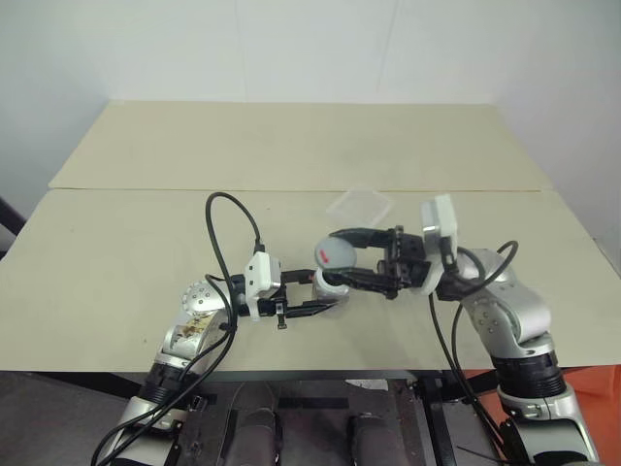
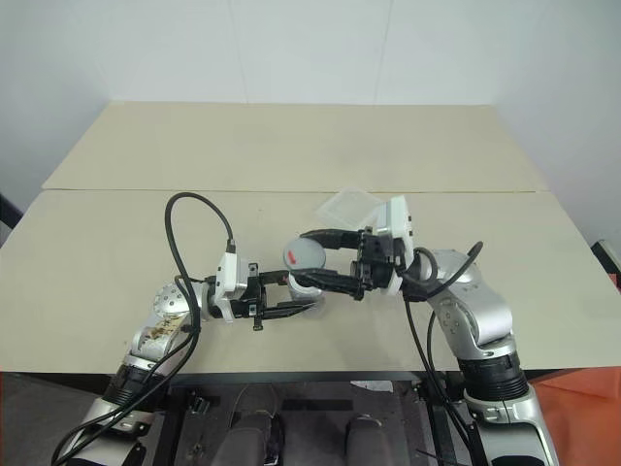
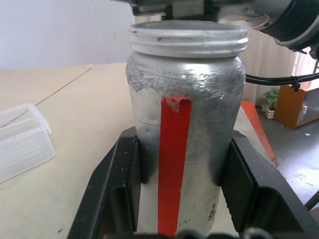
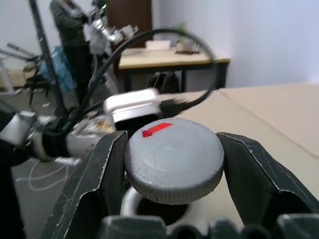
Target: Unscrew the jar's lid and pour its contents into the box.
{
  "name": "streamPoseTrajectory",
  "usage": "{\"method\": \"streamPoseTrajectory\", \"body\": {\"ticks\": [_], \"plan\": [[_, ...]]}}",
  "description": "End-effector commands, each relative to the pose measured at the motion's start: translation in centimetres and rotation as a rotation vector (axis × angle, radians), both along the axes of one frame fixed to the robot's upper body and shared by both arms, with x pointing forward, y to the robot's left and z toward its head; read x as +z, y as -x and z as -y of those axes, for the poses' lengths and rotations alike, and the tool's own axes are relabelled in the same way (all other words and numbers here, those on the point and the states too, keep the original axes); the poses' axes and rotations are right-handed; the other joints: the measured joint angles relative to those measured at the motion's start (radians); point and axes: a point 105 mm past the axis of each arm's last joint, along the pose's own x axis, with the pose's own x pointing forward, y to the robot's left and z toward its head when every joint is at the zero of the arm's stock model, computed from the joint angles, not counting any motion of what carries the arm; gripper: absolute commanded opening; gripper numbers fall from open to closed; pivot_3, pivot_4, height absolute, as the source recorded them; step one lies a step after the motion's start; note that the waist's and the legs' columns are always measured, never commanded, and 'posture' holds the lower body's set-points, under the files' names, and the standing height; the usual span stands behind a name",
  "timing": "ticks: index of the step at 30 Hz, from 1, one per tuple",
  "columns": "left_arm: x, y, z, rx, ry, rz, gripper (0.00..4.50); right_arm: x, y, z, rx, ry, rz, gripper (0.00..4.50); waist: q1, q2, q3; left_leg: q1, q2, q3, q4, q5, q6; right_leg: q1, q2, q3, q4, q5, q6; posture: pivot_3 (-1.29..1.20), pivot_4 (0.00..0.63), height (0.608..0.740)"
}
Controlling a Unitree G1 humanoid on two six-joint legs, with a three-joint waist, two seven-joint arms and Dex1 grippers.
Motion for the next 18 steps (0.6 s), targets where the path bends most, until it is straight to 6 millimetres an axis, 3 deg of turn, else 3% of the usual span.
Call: {"method": "streamPoseTrajectory", "body": {"ticks": [1,4,9,18], "plan": [[1.1,-0.3,-0.1,0.015,0.022,0.043,1.89,1.2,-2.3,3.5,-0.223,0.027,0.035,2.79,0.003,0.000,0.000,0.000,0.000,0.000,0.000,0.000,0.000,0.000,0.000,0.000,0.000,0.000,0.000,0.00,0.150,0.740],[1.3,-0.6,-0.4,0.038,0.023,0.051,1.89,0.1,-3.7,5.5,-0.385,0.096,0.001,2.79,0.007,0.000,0.000,0.000,0.000,0.000,0.000,0.000,0.000,0.000,0.000,0.000,-0.001,0.000,0.000,0.00,0.150,0.740],[1.8,-1.5,-0.8,0.109,0.048,0.063,1.89,-5.2,-5.5,9.5,-0.682,0.313,-0.113,2.79,0.007,0.000,0.000,0.000,0.000,0.001,0.000,0.000,0.000,0.000,0.000,0.000,-0.001,0.000,0.000,0.00,0.150,0.740],[1.6,-3.9,-1.7,0.267,0.026,0.084,1.89,-11.6,-5.0,11.9,-0.901,0.548,-0.326,2.79,0.001,0.000,0.000,0.000,0.000,0.001,0.000,0.000,0.000,0.000,0.000,0.001,0.000,0.000,0.000,0.00,0.150,0.740]]}}
